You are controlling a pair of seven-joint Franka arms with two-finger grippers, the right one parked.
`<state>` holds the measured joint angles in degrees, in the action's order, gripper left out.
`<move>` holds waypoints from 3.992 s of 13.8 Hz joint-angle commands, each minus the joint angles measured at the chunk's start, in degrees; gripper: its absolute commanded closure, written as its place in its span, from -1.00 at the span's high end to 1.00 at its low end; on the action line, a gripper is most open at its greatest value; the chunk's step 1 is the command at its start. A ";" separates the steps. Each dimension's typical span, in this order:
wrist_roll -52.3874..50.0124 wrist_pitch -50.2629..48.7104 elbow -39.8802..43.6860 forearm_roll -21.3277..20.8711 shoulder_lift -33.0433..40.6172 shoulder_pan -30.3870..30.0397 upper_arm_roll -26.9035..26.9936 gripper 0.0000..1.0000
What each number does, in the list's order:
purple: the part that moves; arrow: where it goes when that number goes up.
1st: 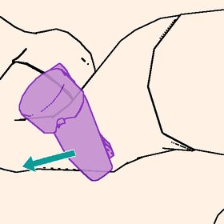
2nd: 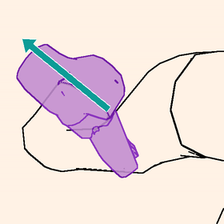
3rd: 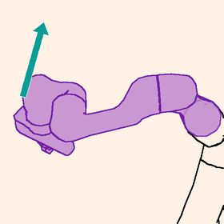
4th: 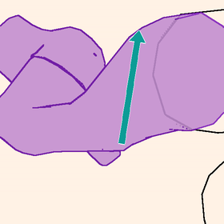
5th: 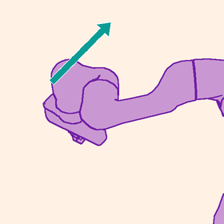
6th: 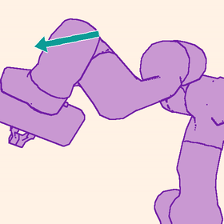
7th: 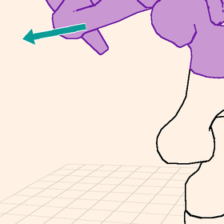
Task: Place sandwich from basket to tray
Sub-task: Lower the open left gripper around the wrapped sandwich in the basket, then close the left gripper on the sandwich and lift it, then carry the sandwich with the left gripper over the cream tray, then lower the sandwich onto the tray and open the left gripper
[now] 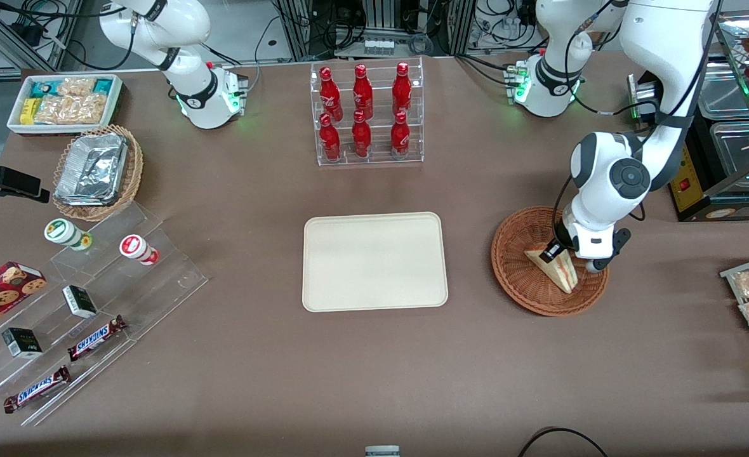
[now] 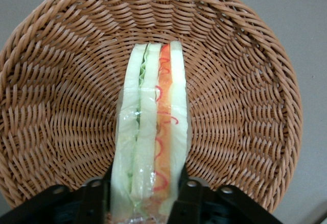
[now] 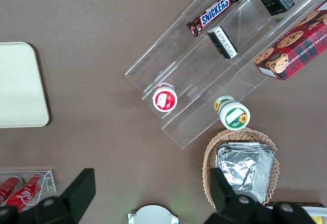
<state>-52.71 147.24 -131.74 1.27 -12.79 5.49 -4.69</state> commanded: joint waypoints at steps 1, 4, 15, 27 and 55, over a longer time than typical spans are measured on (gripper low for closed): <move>-0.55 -1.41 0.34 -2.83 2.05 0.23 0.21 -1.00; 0.32 -12.02 6.38 -4.08 3.91 0.57 -0.14 -1.00; 3.23 -35.88 36.54 -3.20 -10.40 14.88 -5.86 -1.00; -12.06 -28.67 55.34 -4.25 -30.26 32.65 -5.33 -1.00; -11.21 -36.13 60.73 -7.85 -25.63 31.51 -5.24 1.00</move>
<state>-66.37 113.66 -70.44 -5.62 -41.30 36.99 -10.18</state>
